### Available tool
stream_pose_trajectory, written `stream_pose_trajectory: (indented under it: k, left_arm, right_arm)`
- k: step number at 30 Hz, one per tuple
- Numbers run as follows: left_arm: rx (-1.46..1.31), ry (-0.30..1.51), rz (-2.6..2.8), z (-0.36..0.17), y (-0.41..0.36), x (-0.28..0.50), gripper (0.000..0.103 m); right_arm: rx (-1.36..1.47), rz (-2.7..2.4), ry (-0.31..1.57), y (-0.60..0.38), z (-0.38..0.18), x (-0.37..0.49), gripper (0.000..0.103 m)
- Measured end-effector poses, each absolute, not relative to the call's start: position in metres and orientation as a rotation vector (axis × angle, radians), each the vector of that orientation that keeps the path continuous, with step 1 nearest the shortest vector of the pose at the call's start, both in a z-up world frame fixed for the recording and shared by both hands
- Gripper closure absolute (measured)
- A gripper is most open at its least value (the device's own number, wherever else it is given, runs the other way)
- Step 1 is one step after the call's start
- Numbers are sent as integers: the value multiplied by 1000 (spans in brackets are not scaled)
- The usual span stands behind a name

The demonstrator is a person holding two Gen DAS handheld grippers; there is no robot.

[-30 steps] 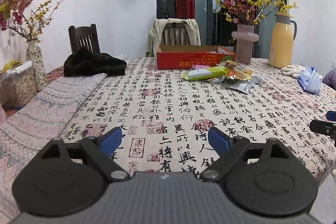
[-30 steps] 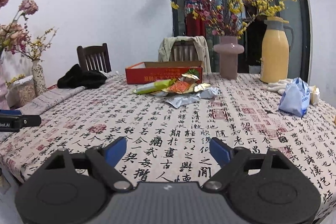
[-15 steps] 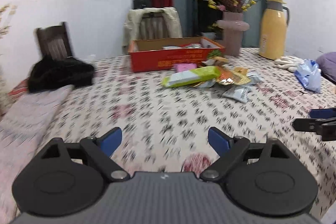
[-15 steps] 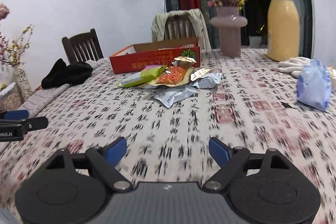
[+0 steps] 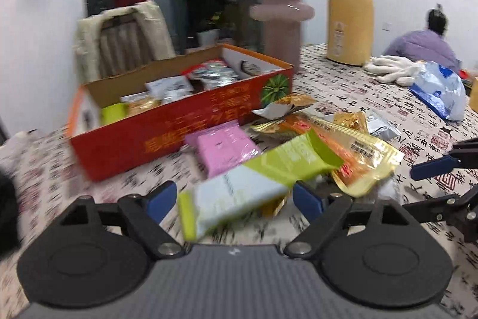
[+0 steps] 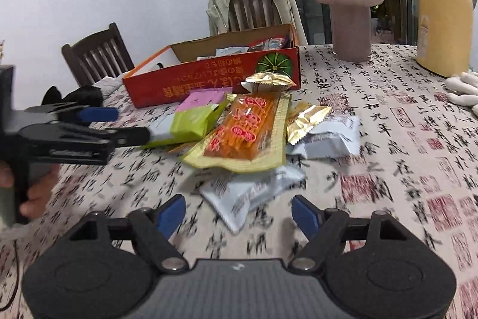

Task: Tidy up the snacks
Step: 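Grasp the green-white nut bar with the left tool while the right tool grasps a white packet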

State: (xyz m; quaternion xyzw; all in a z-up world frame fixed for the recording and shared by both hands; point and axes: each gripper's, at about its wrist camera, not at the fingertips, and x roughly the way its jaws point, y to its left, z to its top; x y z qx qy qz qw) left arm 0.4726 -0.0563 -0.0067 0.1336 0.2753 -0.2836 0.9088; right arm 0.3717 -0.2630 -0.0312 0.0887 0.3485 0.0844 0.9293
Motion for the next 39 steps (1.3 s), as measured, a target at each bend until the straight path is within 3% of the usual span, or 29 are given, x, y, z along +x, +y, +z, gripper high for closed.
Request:
stream_pose_trajectory:
  k: [9, 11, 13, 15, 16, 22, 24, 26, 28, 31, 35, 38, 39]
  left_arm:
    - [211, 637, -791, -36, -65, 524, 17]
    - [207, 654, -774, -38, -66, 520, 29]
    - [167, 683, -744, -37, -62, 513, 49]
    - [152, 704, -692, -33, -56, 501, 58]
    - [152, 712, -664, -32, -52, 494, 61]
    - [105, 707, -514, -16, -23, 429, 62]
    - [85, 714, -453, -12, -15, 405, 62]
    - [54, 709, -390, -10, -5, 381, 62]
    - [31, 689, -329, -9, 5, 360, 62]
    - [-32, 698, -271, -10, 18, 344, 62]
    - [-54, 694, -219, -10, 25, 332, 62]
    - [-47, 682, -191, -10, 24, 325, 62]
    - [-45, 678, -189, -10, 24, 322, 62]
  right_arm:
    - [186, 182, 722, -253, -40, 408, 26]
    - [181, 183, 724, -251, -42, 410, 27]
    - [166, 180, 722, -250, -43, 410, 36]
    - [160, 174, 721, -251, -42, 409, 48]
    - [166, 175, 721, -253, -42, 408, 56]
    - [177, 191, 725, -256, -41, 388, 77]
    - [176, 190, 726, -255, -41, 376, 76]
    - [198, 185, 714, -257, -37, 371, 69]
    - [211, 184, 699, -254, -34, 374, 33]
    - [236, 161, 663, -244, -31, 390, 19]
    - [278, 52, 696, -231, -41, 425, 26]
    - [187, -39, 684, -216, -44, 433, 52]
    - [158, -43, 683, -213, -44, 430, 57]
